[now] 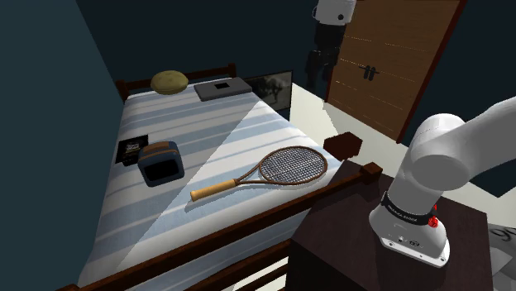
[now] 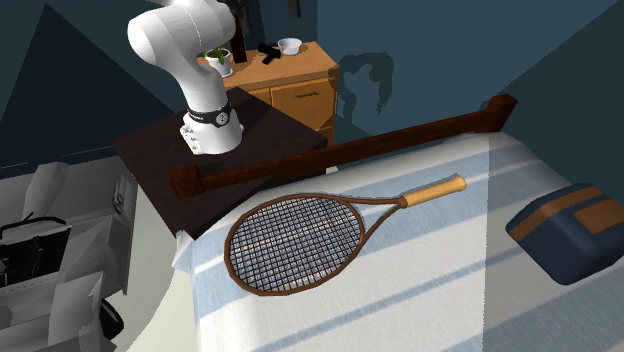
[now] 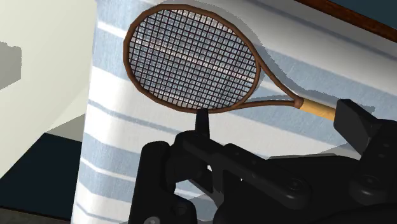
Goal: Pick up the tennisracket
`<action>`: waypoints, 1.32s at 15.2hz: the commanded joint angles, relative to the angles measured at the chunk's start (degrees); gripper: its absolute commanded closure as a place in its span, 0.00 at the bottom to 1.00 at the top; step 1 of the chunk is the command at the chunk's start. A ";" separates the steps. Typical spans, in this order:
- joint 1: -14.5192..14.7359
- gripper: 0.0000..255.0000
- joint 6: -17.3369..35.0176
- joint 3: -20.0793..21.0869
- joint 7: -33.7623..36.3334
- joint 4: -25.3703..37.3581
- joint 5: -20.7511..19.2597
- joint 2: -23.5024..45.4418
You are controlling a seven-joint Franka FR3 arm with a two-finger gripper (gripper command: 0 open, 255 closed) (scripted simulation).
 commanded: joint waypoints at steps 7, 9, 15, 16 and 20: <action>3.40 0.00 9.48 -3.02 -8.95 -0.58 1.29 10.88; 4.61 0.00 12.33 -3.88 -12.05 -0.16 2.04 14.88; 8.09 0.00 19.54 -5.71 -21.76 2.82 5.44 27.57; 8.60 0.00 20.52 -5.85 -23.43 3.55 6.16 29.74; 10.34 0.00 23.79 -5.91 -30.09 7.05 9.27 38.45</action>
